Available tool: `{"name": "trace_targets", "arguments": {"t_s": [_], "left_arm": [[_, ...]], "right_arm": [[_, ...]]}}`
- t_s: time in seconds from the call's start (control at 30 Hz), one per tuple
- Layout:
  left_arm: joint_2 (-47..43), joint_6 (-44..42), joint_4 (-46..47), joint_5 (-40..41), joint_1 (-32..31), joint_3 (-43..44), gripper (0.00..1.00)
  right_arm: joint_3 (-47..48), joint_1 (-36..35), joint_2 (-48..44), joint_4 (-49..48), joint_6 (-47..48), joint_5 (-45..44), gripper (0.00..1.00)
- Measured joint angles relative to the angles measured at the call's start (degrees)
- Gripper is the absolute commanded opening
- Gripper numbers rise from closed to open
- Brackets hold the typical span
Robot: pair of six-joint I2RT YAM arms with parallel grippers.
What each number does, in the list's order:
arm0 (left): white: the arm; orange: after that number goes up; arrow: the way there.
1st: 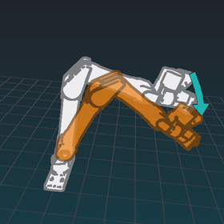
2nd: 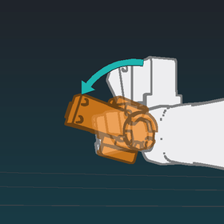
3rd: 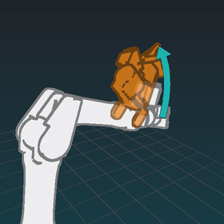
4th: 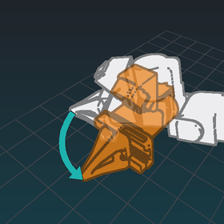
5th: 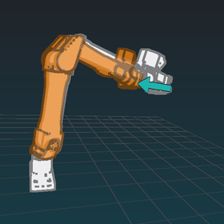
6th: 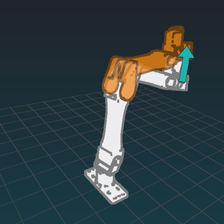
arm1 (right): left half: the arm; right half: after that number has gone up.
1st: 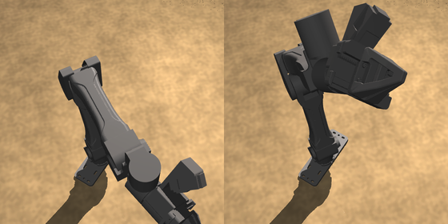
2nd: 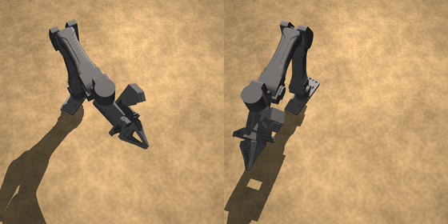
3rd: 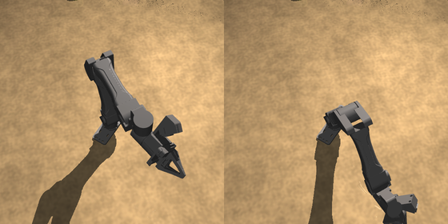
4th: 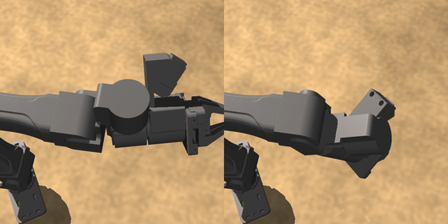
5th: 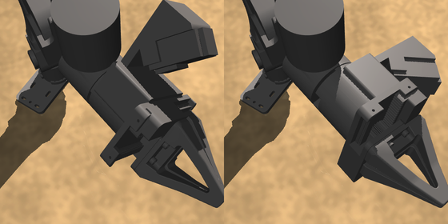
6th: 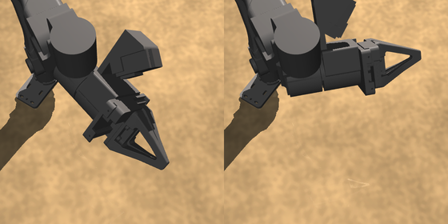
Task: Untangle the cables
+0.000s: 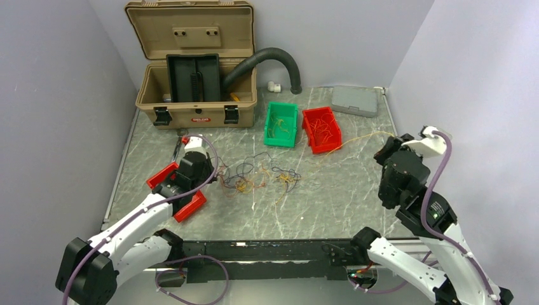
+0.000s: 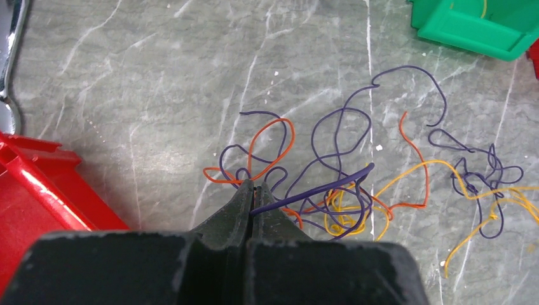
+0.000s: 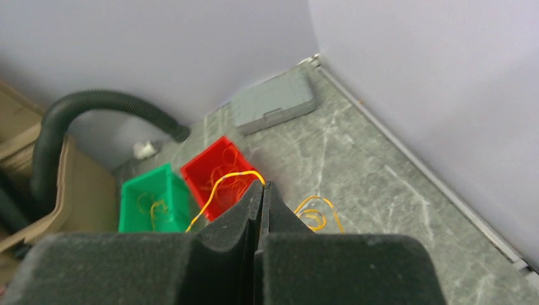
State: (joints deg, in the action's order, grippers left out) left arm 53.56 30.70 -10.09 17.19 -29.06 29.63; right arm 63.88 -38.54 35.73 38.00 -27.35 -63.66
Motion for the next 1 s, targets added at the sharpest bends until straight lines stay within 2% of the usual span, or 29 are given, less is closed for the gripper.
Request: {"name": "trace_targets", "arguments": {"t_s": [0.03,0.1,0.2,0.23,0.3,0.37,0.57,0.77,1.0], "left_arm": [[0.37,-0.33,-0.24,-0.63,0.00,0.48,0.00],[0.92,-1.40,-0.57,-1.77,0.00,1.44,0.12],[1.62,-3.89,-0.98,-4.22,0.00,3.28,0.71],[1.77,-4.37,-0.98,-5.22,0.00,3.80,0.84],[1.84,-5.25,-0.87,-7.02,-0.07,4.50,0.95],[1.97,-6.12,-0.79,-8.20,-0.55,4.68,0.99],[5.53,-8.50,-0.50,-9.66,-5.09,6.23,0.99],[7.96,-10.67,2.80,-11.96,-9.55,6.84,0.99],[7.89,-11.76,6.40,-14.01,-10.19,7.17,0.99]], "right_arm": [[0.02,0.00,0.55,-0.59,0.76,1.99,0.00],[0.02,0.00,2.08,-1.03,1.75,5.46,0.00],[0.02,0.00,5.40,-1.20,2.89,11.04,0.00],[0.02,0.00,5.64,-1.22,2.99,11.67,0.00],[0.00,0.00,6.75,-1.25,3.45,14.40,0.00],[0.00,0.00,7.34,-1.31,4.09,16.94,0.00],[0.48,0.00,7.67,-2.82,7.02,25.14,0.00],[8.20,0.00,11.21,-4.20,10.03,32.89,0.00],[14.45,0.00,13.33,-7.48,11.80,37.83,0.00]]}}
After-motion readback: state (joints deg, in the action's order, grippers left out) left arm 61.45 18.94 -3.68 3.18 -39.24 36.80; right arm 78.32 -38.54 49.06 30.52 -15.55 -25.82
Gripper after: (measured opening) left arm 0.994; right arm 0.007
